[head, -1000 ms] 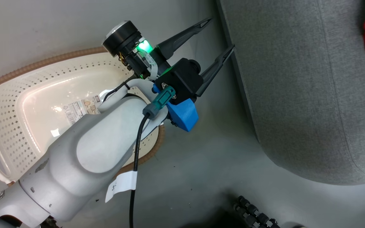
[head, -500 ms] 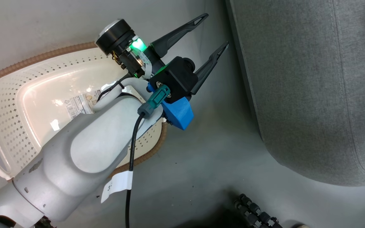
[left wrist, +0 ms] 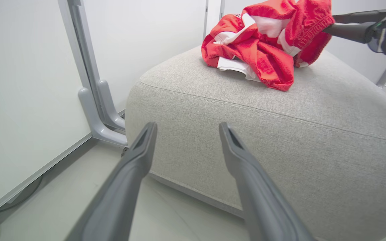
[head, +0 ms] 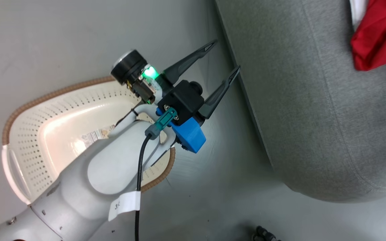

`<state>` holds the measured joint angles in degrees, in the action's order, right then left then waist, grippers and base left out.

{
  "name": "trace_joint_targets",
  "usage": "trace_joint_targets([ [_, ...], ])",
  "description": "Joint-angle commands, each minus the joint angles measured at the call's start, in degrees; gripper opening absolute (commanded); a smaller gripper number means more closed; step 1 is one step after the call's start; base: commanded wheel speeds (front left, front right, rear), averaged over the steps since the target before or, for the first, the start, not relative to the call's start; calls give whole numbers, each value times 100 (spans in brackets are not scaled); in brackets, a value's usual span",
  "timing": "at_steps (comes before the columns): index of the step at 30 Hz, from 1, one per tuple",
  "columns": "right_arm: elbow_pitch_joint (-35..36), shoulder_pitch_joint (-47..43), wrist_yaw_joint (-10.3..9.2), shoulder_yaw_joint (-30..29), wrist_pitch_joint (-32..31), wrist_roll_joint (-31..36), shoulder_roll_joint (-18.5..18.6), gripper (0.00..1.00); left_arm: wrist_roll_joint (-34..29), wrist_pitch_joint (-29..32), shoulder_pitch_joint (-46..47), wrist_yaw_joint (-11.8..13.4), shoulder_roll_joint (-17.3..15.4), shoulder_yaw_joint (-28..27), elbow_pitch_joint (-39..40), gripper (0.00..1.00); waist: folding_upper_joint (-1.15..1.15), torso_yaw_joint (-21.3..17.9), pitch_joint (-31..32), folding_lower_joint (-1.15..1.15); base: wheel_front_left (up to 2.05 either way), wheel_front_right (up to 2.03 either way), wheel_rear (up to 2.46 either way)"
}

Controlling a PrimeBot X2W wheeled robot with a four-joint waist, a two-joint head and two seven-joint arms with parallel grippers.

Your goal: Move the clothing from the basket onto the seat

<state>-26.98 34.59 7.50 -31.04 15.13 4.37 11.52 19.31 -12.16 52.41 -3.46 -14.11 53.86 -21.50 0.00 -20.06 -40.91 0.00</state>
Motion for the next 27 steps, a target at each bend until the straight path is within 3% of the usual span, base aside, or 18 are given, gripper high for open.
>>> trace_joint_targets([
  [1, 62, -225, 0, 29, 2, -47, -13, 100, 46, -61, -106, 32, 29, -35, -46, 100, 0, 11, 353, 0, 0, 0, 0],
  [13, 913, -1546, 0, 542, 1, -111, 3, 100, 439, -308, -971, 243, 252, -522, -237, 100, 0, 232, 1707, 0, 0, 0, 0],
  [27, 1787, -1667, 0, 1789, 2, -416, -62, 100, 147, -308, -2323, 452, 347, -2494, 530, 100, 0, 1119, 2735, 0, 0, 0, 0],
])
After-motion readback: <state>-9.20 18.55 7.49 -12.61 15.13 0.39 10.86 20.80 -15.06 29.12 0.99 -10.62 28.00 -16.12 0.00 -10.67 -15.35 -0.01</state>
